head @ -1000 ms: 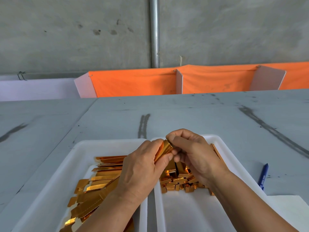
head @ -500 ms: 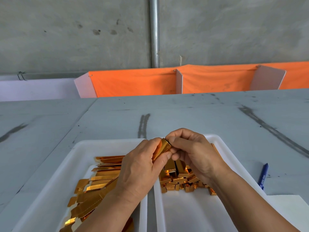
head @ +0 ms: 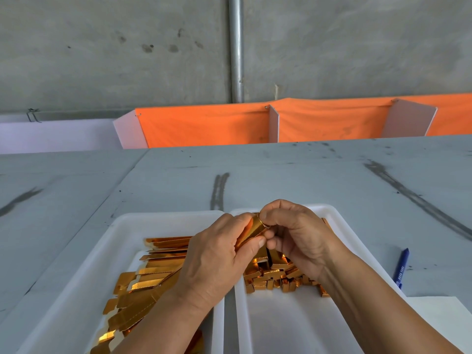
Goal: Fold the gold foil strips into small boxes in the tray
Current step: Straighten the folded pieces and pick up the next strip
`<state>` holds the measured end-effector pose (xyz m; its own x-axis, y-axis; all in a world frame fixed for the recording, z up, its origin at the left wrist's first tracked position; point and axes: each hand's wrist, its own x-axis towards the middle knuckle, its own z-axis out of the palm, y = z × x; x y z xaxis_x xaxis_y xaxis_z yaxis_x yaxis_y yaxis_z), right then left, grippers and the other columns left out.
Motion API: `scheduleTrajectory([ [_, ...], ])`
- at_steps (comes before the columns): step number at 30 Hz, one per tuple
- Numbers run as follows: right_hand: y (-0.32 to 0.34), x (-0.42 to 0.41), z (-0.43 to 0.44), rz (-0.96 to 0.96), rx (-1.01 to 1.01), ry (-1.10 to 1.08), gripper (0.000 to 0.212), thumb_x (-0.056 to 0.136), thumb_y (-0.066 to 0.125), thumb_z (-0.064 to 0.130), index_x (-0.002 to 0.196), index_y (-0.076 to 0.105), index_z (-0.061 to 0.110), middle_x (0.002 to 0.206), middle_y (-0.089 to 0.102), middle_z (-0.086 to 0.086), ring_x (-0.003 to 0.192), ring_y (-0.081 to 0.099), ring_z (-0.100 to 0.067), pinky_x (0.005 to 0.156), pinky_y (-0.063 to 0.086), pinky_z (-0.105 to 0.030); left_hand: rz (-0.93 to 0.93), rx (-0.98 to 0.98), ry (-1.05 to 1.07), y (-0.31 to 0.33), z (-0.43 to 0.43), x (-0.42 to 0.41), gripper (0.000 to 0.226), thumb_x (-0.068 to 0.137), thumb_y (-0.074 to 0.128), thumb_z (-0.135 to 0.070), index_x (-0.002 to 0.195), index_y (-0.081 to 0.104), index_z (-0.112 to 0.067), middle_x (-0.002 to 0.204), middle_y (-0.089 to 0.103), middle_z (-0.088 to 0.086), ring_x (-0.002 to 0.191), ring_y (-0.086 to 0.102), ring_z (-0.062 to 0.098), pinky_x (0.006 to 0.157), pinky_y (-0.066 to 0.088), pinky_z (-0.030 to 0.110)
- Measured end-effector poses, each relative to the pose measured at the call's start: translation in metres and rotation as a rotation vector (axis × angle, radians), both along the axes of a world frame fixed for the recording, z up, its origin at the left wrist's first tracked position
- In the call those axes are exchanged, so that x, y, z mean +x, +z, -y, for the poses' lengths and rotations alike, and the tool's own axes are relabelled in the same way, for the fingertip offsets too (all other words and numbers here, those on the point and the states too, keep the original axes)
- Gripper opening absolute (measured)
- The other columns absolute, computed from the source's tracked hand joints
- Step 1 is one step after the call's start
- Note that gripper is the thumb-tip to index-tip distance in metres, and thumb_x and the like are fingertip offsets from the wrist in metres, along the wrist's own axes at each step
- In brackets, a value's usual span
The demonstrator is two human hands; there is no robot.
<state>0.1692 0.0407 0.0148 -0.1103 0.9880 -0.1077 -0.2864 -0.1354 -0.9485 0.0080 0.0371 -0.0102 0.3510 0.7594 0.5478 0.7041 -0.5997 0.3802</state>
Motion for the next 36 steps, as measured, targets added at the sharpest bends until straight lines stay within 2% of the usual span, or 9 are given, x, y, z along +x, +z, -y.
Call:
scheduleTrajectory([
  [8,0.0007,0.0026,0.0,0.024,-0.044,0.003,0.02,0.085,0.065,-0.003,0.07,0.07,0.01,0.058,0.058,-0.008,0.044,0.051,-0.014,0.041,0.048,-0.02,-0.018,0.015,0.006,0.0009,0.0011,0.0002,0.055,0.085,0.046,-0.058,0.126,0.057,-0.023,0.091,0.05,-0.015,0.078,0.056,0.007,0.065,0.04,0.01],
  [13,0.004,0.0064,-0.0002,0.073,-0.063,-0.002,0.017,0.084,0.067,-0.005,0.072,0.071,0.006,0.058,0.062,-0.011,0.042,0.057,-0.014,0.04,0.049,-0.018,-0.019,0.004,0.001,-0.0003,0.0008,0.0008,0.056,0.085,0.047,-0.059,0.127,0.057,-0.024,0.093,0.051,-0.015,0.081,0.055,0.006,0.067,0.043,0.012],
  [19,0.0065,0.0097,0.0005,0.171,-0.055,0.005,0.014,0.083,0.071,-0.004,0.074,0.071,0.006,0.061,0.066,-0.009,0.049,0.063,-0.012,0.045,0.053,-0.019,-0.122,0.06,0.021,0.0025,0.0023,-0.0008,0.05,0.086,0.056,-0.05,0.124,0.061,-0.018,0.093,0.063,-0.004,0.077,0.061,0.011,0.062,0.045,0.017],
  [23,0.0054,0.0098,0.0015,0.234,-0.022,0.004,0.006,0.084,0.073,0.0,0.082,0.071,0.005,0.064,0.067,-0.008,0.053,0.065,-0.012,0.049,0.055,-0.019,-0.168,0.082,0.034,0.0022,0.0014,-0.0024,0.046,0.087,0.062,-0.046,0.125,0.061,-0.019,0.093,0.063,-0.004,0.077,0.061,0.012,0.062,0.048,0.021],
  [26,0.005,0.0082,0.003,0.262,0.023,-0.007,0.002,0.086,0.072,0.005,0.085,0.074,0.006,0.07,0.071,-0.011,0.059,0.068,-0.015,0.054,0.056,-0.019,-0.115,0.052,0.027,0.0,-0.0002,-0.0032,0.047,0.089,0.057,-0.049,0.128,0.058,-0.022,0.097,0.062,-0.007,0.081,0.06,0.01,0.066,0.049,0.019],
  [30,0.0071,0.0081,0.0054,0.211,0.047,0.034,0.016,0.093,0.062,0.0,0.094,0.076,0.006,0.082,0.075,-0.017,0.069,0.072,-0.018,0.063,0.059,-0.02,0.042,-0.013,0.019,-0.0016,-0.003,-0.0039,0.053,0.085,0.045,-0.059,0.126,0.057,-0.028,0.087,0.056,-0.015,0.076,0.056,0.005,0.065,0.046,0.014],
  [33,0.0092,0.0077,0.0069,0.199,0.051,0.049,0.019,0.092,0.062,-0.004,0.095,0.076,0.007,0.087,0.075,-0.019,0.071,0.073,-0.018,0.064,0.059,-0.02,0.083,-0.018,0.015,-0.0031,-0.0036,-0.0052,0.052,0.084,0.046,-0.06,0.123,0.058,-0.028,0.083,0.054,-0.017,0.073,0.055,0.005,0.063,0.04,0.011],
  [36,0.0098,0.0069,0.0075,0.21,0.06,0.045,0.017,0.091,0.064,-0.002,0.097,0.076,0.008,0.086,0.075,-0.019,0.069,0.073,-0.018,0.063,0.059,-0.02,0.1,-0.013,0.013,-0.0036,-0.004,-0.0062,0.05,0.084,0.048,-0.059,0.121,0.06,-0.027,0.082,0.054,-0.016,0.073,0.055,0.005,0.062,0.041,0.011],
])
